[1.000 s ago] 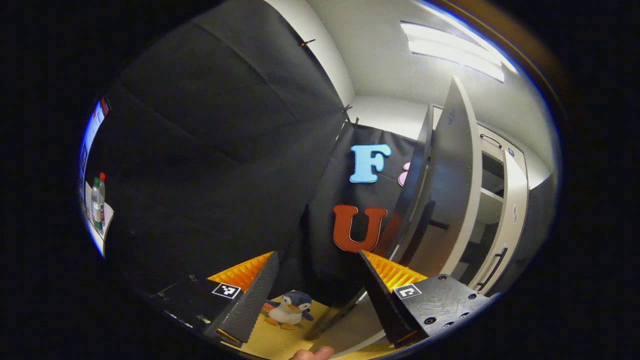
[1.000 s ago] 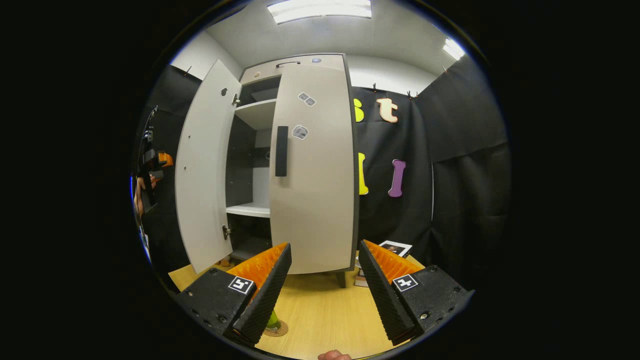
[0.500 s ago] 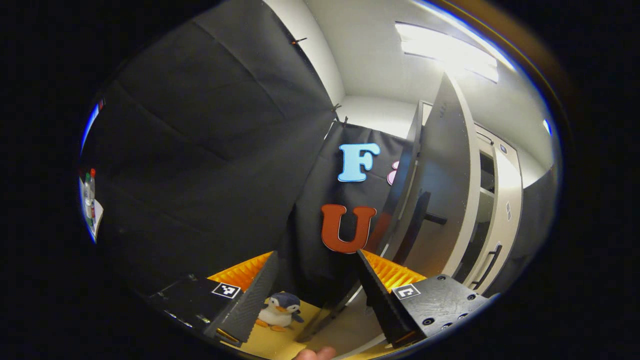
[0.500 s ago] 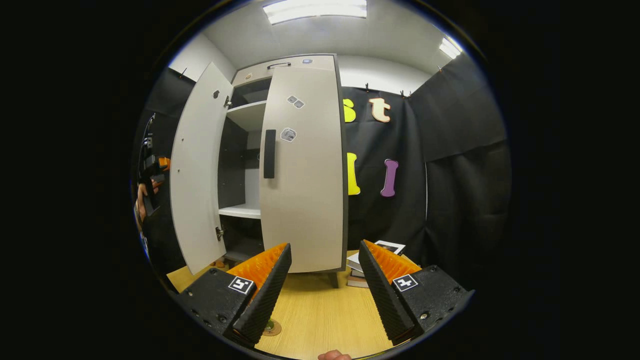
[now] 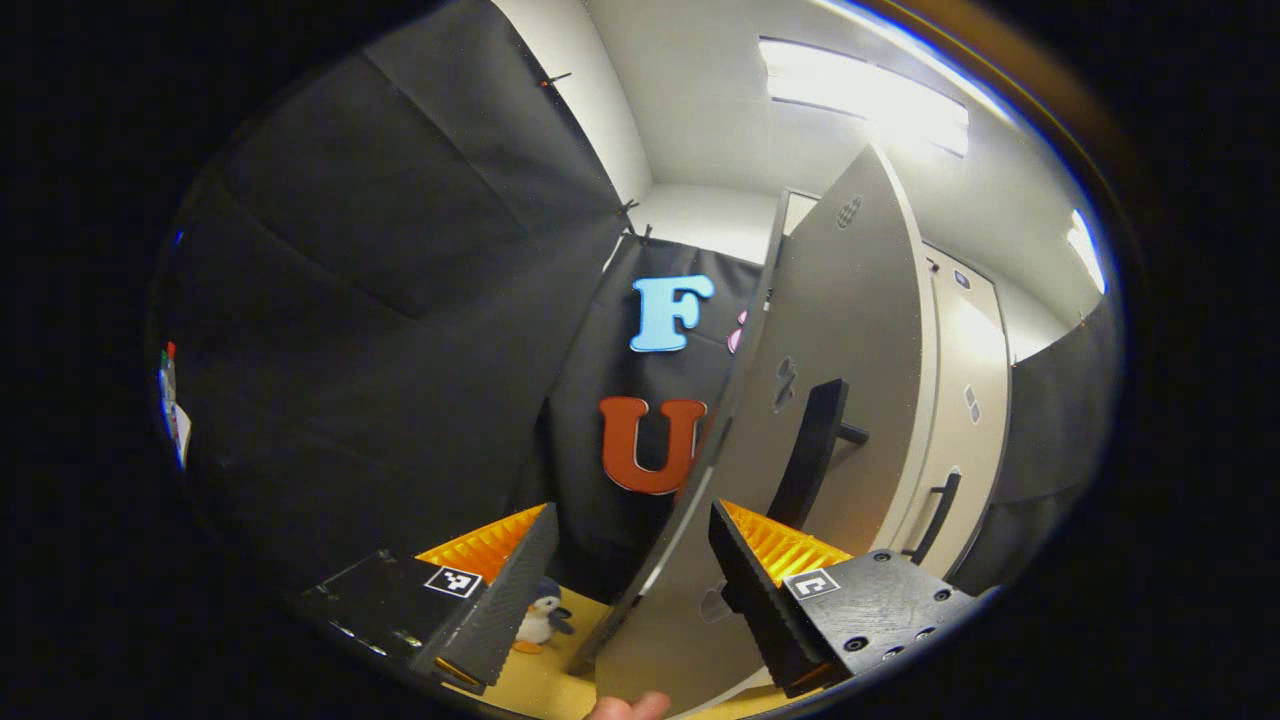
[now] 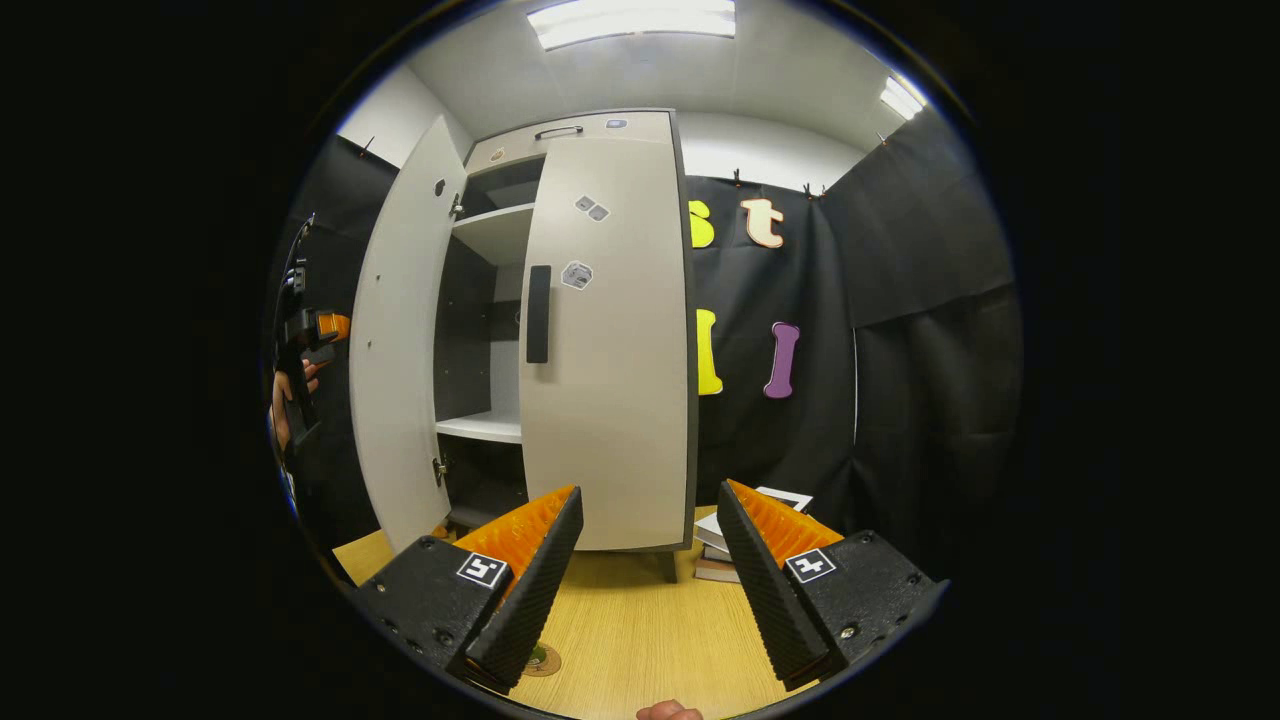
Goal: Grasp the bottle in the cabinet with the left hand and place it on the coaster, then close the right door with the right hand and the left door with the left hand.
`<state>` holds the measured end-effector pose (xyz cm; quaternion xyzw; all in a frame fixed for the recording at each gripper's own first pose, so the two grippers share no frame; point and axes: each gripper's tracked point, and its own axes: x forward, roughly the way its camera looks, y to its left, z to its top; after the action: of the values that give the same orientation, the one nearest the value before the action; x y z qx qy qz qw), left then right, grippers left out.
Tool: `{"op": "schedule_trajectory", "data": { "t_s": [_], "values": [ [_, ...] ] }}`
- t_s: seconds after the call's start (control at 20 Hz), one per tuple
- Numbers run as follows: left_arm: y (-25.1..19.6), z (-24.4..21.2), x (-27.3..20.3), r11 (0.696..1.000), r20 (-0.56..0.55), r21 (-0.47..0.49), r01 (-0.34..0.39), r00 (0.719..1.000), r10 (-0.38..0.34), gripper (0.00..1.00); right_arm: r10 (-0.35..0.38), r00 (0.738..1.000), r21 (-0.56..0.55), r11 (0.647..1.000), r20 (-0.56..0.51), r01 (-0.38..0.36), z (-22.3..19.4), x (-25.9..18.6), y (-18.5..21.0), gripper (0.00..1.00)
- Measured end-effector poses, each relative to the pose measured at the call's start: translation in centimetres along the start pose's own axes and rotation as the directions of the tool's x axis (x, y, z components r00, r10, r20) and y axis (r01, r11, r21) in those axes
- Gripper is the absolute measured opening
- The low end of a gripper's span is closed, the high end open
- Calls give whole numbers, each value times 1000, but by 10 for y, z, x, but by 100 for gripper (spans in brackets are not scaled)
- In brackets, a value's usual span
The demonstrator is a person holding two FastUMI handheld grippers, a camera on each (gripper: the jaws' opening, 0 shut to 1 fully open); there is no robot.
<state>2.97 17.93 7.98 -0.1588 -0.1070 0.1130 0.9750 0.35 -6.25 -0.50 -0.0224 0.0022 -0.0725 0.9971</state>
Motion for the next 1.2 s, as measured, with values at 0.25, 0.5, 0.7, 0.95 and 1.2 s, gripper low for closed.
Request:
{"op": "schedule_trajectory", "data": {
  "t_s": [0.25,0.5,0.7,0.95,1.2],
  "values": [
    [-52,-21,7,991,-44,20,135,990,-134,94,-40,999,8,999,0,40,1,-8,-15,83],
    [-69,-27,15,986,-53,14,164,985,-163,94,-101,995,15,995,-13,101,-2,-18,-35,83],
    [-67,-22,9,988,-43,35,154,987,-152,94,-117,993,12,993,-15,117,-2,-21,-39,83],
    [-68,-27,-20,982,-53,89,169,985,-165,95,-80,997,38,996,-21,81,-2,-17,-26,83],
    [-86,-58,-57,964,-78,160,212,976,-202,99,-10,1000,39,999,-24,11,-3,-11,-1,83]
  ]
}}
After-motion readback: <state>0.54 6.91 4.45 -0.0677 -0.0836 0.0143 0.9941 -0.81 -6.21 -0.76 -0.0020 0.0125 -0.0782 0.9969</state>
